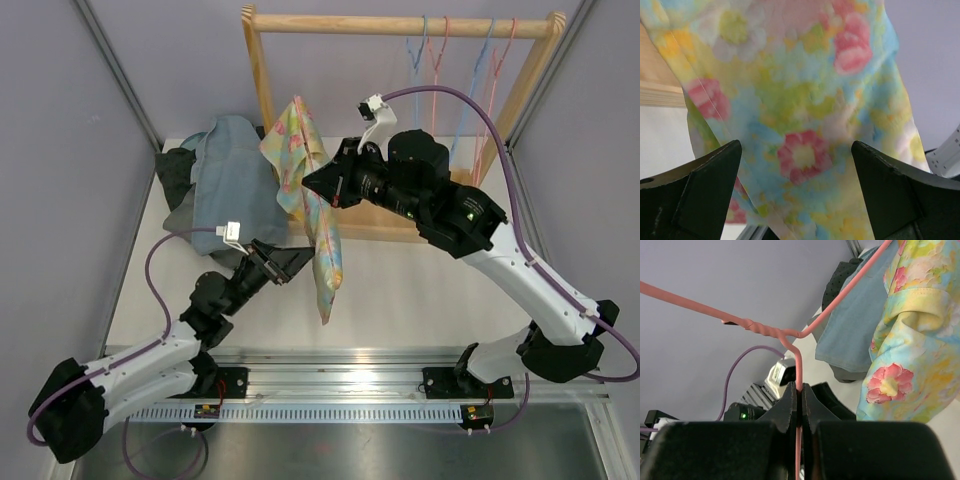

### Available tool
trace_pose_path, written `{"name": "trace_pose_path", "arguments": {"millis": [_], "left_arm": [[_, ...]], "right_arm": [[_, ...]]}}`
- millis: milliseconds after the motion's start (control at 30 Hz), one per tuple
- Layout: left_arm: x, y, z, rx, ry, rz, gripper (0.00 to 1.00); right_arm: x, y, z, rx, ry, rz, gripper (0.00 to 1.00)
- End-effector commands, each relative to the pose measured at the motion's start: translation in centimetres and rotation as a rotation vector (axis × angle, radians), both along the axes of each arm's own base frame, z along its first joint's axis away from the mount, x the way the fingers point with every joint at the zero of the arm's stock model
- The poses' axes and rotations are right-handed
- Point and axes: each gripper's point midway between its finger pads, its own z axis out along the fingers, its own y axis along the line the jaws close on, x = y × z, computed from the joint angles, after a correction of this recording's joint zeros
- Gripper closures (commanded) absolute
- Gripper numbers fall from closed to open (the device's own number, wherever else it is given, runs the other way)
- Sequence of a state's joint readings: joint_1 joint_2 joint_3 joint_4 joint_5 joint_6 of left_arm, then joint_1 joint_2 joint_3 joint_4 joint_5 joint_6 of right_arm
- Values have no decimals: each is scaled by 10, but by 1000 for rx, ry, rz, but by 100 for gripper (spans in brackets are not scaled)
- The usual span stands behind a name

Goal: Remove the skirt from the hanger

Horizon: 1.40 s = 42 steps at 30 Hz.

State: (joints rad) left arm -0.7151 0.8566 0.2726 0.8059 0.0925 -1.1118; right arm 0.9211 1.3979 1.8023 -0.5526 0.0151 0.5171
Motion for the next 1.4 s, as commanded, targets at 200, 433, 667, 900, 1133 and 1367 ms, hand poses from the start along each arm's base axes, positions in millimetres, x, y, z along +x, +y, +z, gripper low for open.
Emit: {"name": "trace_pose_path", "arguments": {"millis": [200, 433, 667, 900, 1133, 1367], "left_arm": [[-22, 16, 22, -32, -93, 39, 1], [-21, 13, 18, -26, -83, 35, 1], [-21, 8, 12, -11, -72, 23, 1], [-25, 5, 13, -58, -68, 2, 1], [-15, 1, 20, -80, -67, 25, 1], [-6, -4, 37, -155, -75, 32, 33]], "right_arm": [[12, 1, 70, 121, -166, -44, 100], [13, -1, 76, 135, -177, -57, 100], [17, -2, 85, 140, -198, -73, 100], [20, 4, 86, 143, -196, -65, 100], [16, 2, 89, 188, -185, -65, 100], [7, 8, 102, 278, -159, -16, 100]]}}
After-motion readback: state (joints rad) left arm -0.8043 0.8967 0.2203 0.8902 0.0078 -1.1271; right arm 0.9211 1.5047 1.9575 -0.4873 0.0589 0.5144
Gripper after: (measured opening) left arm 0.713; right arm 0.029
